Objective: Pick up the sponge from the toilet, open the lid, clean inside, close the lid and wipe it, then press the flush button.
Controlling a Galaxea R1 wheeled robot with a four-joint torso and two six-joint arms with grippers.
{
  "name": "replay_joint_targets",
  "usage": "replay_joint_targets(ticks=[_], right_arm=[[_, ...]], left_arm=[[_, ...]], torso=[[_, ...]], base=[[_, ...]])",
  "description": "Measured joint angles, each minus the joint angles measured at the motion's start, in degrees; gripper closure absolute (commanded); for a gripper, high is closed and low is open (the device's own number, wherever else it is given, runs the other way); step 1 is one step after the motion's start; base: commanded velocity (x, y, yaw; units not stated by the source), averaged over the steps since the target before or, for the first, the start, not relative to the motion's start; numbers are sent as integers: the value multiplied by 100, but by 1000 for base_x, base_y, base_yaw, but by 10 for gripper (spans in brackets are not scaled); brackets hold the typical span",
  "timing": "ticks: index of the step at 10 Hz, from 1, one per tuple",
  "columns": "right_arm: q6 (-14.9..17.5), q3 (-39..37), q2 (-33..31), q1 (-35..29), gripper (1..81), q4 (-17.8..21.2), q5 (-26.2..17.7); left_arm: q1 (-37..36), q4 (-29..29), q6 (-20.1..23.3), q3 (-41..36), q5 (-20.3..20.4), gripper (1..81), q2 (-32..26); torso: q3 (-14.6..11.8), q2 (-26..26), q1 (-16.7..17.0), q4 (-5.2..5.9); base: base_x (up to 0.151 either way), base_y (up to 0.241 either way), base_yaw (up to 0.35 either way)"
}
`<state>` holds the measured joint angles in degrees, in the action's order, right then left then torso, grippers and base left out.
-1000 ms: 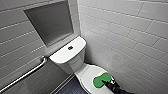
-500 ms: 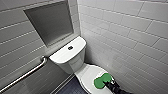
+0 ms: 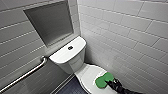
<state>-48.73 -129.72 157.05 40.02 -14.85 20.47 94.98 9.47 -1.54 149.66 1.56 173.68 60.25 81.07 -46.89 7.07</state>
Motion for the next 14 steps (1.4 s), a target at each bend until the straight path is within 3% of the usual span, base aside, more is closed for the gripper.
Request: replay_joint_targets(ticks=[4,8,11,14], right_arm=[[2,2132,-1192,-235,811,-13,6],[22,3215,-2459,267,811,-113,-35],[22,3833,-3067,1033,811,-218,-11],[24,3903,-3274,1720,811,-240,78]], left_arm=[[-132,20,5,-16,30,10,88],[-219,83,20,-451,194,10,-171],[-333,196,20,-1480,295,10,-719],[-488,364,20,-2996,293,10,-1471]], torso=[[0,0,0,0],[0,0,0,0],[0,0,0,0],[0,0,0,0]], base=[[0,0,0],[0,0,0],[0,0,0],[0,0,0]])
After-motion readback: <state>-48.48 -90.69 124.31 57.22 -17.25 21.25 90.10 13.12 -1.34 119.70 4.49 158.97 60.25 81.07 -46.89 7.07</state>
